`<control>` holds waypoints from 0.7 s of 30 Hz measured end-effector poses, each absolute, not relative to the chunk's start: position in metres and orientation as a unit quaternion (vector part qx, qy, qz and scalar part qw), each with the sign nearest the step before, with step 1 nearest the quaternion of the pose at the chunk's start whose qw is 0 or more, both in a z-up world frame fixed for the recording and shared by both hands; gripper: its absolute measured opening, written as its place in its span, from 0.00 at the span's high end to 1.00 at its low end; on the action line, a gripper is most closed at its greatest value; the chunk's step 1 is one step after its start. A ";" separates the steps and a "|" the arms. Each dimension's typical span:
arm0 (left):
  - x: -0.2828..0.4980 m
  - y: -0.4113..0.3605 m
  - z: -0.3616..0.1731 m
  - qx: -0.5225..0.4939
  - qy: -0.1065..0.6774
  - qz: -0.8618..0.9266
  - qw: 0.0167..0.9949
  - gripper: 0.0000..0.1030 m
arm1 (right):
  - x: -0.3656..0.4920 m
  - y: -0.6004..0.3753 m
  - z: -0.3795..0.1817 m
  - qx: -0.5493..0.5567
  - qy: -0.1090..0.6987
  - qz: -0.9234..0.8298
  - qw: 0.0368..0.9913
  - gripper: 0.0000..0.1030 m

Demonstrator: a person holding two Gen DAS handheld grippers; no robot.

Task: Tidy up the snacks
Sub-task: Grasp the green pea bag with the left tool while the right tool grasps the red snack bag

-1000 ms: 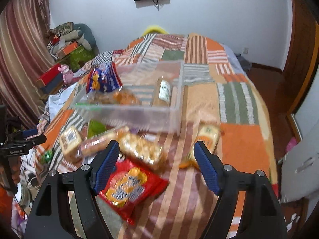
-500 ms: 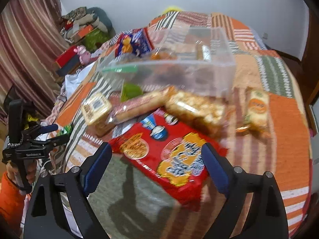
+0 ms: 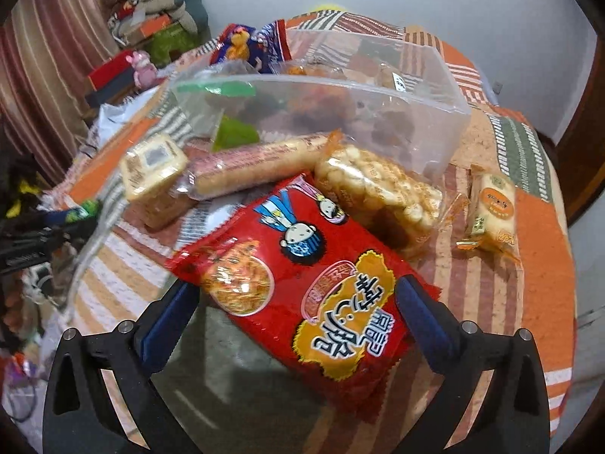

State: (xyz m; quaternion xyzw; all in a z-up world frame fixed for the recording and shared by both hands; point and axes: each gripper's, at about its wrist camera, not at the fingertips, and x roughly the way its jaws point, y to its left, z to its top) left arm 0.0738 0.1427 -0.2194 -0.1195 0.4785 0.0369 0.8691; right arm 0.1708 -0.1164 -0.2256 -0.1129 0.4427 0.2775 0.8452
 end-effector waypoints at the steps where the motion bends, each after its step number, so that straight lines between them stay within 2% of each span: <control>1: 0.074 0.143 -0.219 -0.120 0.479 0.037 0.869 0.54 | 0.172 -0.119 -0.226 -0.107 0.444 0.276 0.846 0.04; 2: 0.074 0.142 -0.218 -0.119 0.479 0.038 0.869 0.55 | 0.173 -0.123 -0.225 -0.100 0.444 0.278 0.846 0.07; 3: 0.074 0.142 -0.216 -0.117 0.477 0.039 0.870 0.57 | 0.174 -0.127 -0.222 -0.096 0.442 0.279 0.847 0.20; 4: 0.074 0.142 -0.214 -0.117 0.476 0.038 0.871 0.57 | 0.175 -0.130 -0.220 -0.094 0.439 0.285 0.847 0.26; 9: 0.075 0.137 -0.194 -0.108 0.455 0.036 0.883 0.59 | 0.171 -0.141 -0.206 -0.081 0.425 0.297 0.851 0.36; 13: 0.079 0.130 -0.173 -0.100 0.434 0.029 0.895 0.59 | 0.163 -0.144 -0.193 -0.087 0.404 0.306 0.858 0.60; 16: 0.081 0.124 -0.158 -0.097 0.419 0.024 0.903 0.59 | 0.159 -0.144 -0.180 -0.081 0.389 0.317 0.861 0.68; 21: 0.089 0.113 -0.130 -0.095 0.390 0.012 0.916 0.59 | 0.161 -0.150 -0.164 -0.058 0.371 0.319 0.870 0.76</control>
